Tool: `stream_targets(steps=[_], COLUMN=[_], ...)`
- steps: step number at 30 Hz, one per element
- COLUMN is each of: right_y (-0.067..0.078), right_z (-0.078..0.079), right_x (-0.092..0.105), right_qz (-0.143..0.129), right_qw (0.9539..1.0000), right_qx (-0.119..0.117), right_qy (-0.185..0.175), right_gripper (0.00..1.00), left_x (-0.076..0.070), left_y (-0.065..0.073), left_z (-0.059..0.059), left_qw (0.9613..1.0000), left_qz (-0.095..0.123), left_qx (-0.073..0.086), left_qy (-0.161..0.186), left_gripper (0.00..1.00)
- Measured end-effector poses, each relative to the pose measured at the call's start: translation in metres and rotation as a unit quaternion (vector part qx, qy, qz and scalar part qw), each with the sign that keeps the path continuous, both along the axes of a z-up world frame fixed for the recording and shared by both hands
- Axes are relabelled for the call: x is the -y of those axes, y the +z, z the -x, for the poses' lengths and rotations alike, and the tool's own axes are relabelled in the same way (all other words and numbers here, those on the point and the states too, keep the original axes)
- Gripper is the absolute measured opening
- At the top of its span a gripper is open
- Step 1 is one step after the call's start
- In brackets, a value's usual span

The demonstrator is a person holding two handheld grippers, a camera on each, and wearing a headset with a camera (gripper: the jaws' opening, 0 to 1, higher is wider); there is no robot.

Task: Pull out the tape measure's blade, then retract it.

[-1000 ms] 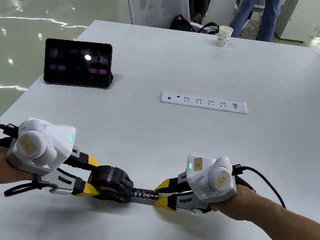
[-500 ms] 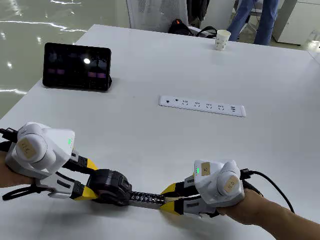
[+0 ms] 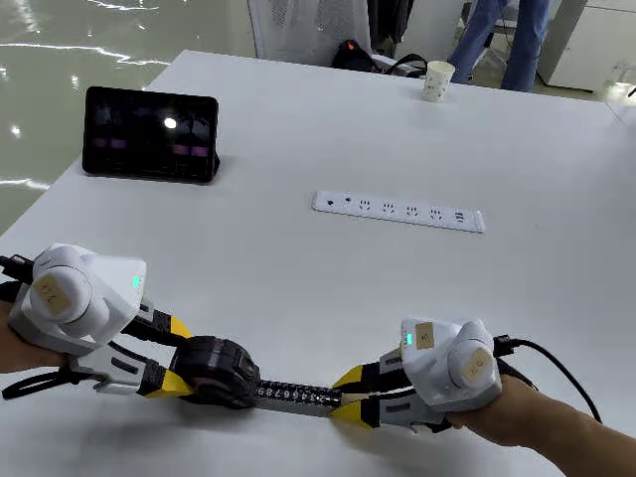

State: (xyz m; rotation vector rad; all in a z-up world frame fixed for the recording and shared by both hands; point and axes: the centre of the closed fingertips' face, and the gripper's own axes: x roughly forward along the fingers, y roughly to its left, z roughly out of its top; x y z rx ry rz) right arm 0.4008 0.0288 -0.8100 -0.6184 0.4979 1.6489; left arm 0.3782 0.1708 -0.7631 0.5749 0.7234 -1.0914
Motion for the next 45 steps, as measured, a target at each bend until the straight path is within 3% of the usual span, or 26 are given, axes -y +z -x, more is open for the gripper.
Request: stream_targets(steps=[45], right_y=[0.0], right_z=[-0.006], right_x=[0.067], right_qz=[0.035], right_qw=[0.9989], right_qx=[-0.006], right_qy=[-0.029], right_gripper=[0.09], left_x=[0.0], left_y=[0.0], left_z=[0.0], left_qw=[1.0], left_qz=[-0.002], left_qx=[-0.003], left_qy=[0.002], left_gripper=[0.22])
